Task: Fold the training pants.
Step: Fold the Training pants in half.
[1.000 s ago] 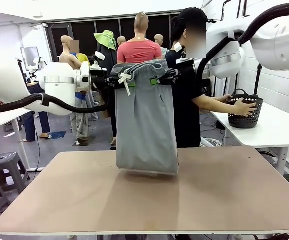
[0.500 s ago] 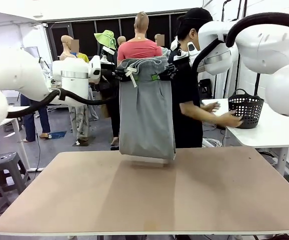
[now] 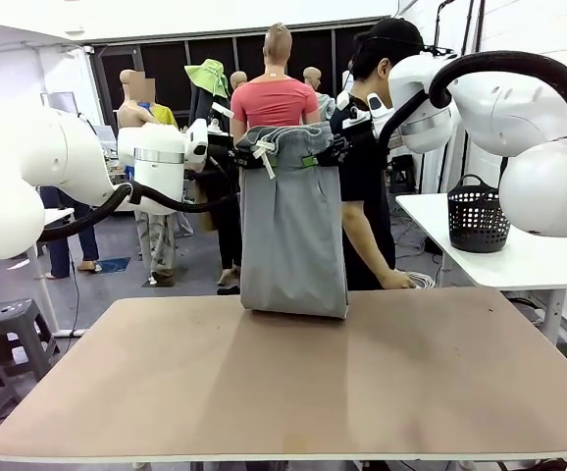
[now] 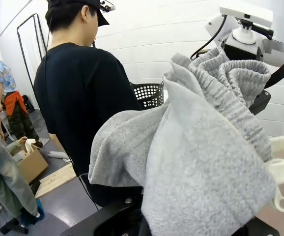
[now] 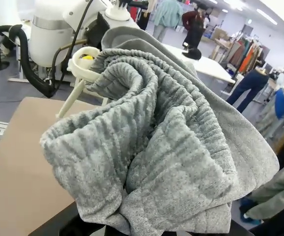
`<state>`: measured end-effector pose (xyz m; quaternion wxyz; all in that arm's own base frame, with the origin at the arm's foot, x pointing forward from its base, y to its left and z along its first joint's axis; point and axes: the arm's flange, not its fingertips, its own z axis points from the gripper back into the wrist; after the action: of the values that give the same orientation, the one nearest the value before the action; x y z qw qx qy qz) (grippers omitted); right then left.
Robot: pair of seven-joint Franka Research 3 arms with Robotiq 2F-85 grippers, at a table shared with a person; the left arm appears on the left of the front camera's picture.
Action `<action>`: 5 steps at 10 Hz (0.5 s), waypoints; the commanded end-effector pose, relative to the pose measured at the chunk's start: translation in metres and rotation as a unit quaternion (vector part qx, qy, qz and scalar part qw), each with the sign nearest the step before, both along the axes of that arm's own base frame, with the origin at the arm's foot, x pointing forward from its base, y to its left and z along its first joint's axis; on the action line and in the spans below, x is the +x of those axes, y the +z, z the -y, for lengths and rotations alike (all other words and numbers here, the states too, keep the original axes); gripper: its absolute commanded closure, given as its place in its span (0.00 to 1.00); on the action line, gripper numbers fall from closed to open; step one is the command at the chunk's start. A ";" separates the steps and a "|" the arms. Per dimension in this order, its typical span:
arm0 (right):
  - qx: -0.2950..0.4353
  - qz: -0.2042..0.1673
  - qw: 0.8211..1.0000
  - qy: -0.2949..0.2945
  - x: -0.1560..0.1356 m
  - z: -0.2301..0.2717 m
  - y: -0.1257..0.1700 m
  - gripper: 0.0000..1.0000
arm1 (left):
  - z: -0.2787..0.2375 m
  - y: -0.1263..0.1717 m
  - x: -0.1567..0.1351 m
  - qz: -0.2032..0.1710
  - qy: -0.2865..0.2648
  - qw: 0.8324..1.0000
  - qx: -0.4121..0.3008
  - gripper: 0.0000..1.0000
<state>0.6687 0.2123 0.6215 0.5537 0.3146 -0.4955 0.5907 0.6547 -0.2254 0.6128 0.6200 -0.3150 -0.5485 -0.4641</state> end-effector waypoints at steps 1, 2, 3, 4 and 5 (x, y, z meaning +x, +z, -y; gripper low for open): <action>0.004 0.010 1.000 0.002 -0.001 -0.001 0.004 1.00 | 0.000 0.005 -0.001 0.006 0.006 1.000 0.000 1.00; 0.004 0.010 1.000 0.002 -0.001 -0.001 0.004 1.00 | 0.000 0.005 -0.001 0.006 0.006 1.000 0.000 1.00; 0.004 0.010 1.000 0.002 -0.001 -0.001 0.004 1.00 | 0.000 0.005 -0.001 0.006 0.006 1.000 0.000 1.00; 0.001 0.001 1.000 0.003 -0.001 -0.003 0.001 1.00 | 0.004 -0.002 -0.001 -0.002 -0.004 1.000 0.000 1.00; -0.017 0.019 1.000 -0.006 0.010 -0.005 0.004 1.00 | 0.001 0.001 0.010 0.013 0.015 1.000 0.000 1.00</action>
<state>0.6688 0.2162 0.6214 0.5522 0.3117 -0.4954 0.5938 0.6555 -0.2293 0.6089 0.6204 -0.3164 -0.5467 -0.4648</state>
